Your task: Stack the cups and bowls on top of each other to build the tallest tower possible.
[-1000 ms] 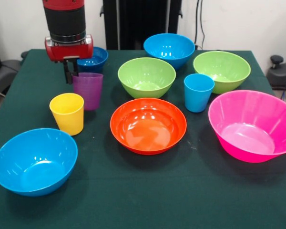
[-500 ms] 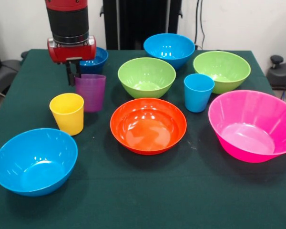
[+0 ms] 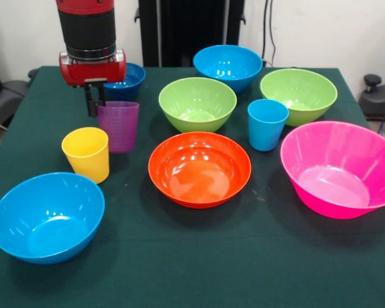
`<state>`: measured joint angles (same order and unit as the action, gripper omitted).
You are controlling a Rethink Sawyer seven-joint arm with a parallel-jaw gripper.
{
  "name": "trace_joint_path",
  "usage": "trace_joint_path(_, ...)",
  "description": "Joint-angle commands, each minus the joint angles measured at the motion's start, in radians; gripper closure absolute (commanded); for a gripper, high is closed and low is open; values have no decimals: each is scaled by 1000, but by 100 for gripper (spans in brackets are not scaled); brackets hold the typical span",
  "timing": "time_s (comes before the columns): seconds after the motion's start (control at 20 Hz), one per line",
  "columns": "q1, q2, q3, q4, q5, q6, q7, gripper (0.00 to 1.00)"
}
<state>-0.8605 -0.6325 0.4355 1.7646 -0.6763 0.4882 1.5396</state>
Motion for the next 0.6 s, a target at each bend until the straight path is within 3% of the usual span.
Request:
trace_joint_path(0.05, 37, 62, -4, -49, 16, 97, -5, 100)
trace_joint_path(0.6, 44, 58, -2, -48, 13, 99, -9, 100)
